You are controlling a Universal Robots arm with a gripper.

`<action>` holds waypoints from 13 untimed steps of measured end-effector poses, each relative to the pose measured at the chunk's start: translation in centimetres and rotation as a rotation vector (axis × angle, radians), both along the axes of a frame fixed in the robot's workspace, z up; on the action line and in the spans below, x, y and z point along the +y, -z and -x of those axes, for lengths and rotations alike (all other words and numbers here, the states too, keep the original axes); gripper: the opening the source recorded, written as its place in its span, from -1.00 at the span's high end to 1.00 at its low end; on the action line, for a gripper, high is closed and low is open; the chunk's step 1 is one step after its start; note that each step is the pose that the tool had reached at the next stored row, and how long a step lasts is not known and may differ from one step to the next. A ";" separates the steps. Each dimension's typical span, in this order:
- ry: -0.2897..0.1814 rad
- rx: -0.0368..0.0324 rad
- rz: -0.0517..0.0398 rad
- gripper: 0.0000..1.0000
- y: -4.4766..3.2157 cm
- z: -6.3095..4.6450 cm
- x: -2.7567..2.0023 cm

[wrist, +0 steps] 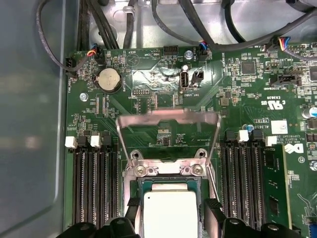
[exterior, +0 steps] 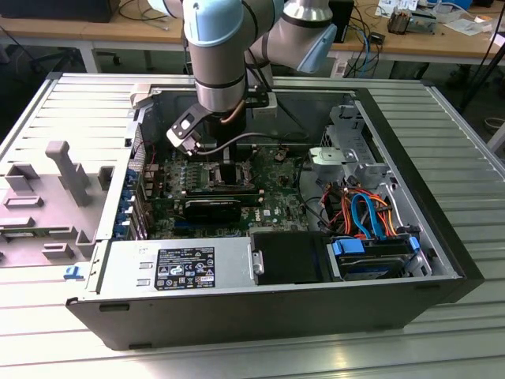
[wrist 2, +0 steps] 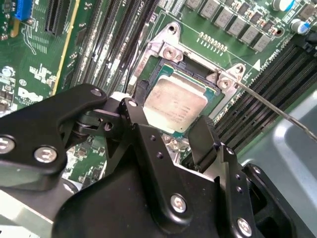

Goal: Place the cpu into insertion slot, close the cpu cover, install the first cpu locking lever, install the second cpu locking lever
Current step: 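Place the cpu into insertion slot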

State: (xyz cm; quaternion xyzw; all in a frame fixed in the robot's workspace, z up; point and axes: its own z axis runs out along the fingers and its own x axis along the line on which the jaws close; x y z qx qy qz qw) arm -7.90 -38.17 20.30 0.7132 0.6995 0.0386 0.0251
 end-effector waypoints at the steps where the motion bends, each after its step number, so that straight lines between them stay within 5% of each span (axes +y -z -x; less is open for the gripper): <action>1: 0.001 0.0000 0.0000 -0.23 0.00 0.0 0.00; 13: 0.019 0.0002 -0.0027 -0.20 -1.46 0.0 0.04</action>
